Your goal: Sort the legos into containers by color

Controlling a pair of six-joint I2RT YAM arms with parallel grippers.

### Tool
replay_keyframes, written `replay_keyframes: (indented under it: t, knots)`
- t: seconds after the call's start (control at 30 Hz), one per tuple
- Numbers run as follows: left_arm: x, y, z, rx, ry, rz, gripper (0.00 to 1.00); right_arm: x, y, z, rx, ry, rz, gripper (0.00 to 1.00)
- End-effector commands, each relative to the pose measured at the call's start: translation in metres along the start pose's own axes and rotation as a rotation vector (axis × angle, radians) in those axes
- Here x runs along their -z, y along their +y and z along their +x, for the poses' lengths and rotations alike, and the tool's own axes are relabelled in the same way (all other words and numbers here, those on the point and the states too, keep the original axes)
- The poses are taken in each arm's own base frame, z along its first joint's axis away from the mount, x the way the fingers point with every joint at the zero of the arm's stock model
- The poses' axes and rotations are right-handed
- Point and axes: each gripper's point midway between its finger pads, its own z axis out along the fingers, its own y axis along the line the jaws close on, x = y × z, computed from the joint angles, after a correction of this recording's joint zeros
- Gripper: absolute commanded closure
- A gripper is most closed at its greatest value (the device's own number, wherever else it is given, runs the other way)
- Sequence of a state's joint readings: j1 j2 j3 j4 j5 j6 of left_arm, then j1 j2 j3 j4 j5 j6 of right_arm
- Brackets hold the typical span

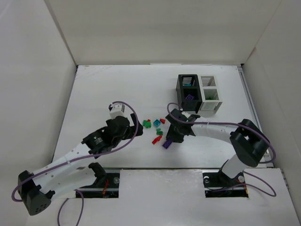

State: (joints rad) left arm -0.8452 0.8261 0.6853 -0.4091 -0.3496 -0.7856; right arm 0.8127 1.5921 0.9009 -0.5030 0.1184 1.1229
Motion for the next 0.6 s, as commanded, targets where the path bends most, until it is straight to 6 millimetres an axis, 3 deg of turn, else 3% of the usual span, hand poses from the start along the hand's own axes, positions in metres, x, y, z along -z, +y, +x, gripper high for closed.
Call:
replay_keyframes:
  t: [0.0, 0.3, 0.37, 0.57]
  knots:
    - [0.003, -0.001, -0.005, 0.019, -0.030, 0.009, 0.03, 0.011, -0.002, -0.009, 0.006, -0.051, 0.032, 0.62]
    - [0.003, -0.001, -0.005, 0.019, -0.030, 0.009, 0.03, 0.030, -0.003, -0.022, 0.045, -0.099, 0.042, 0.69]
    - [0.003, 0.000, -0.006, 0.019, -0.037, 0.003, 0.03, 0.044, 0.011, -0.034, 0.044, -0.141, 0.005, 0.69]
    - [0.002, -0.006, -0.012, 0.023, -0.059, 0.028, 0.01, 0.085, 0.022, -0.071, 0.084, -0.285, 0.008, 0.69]
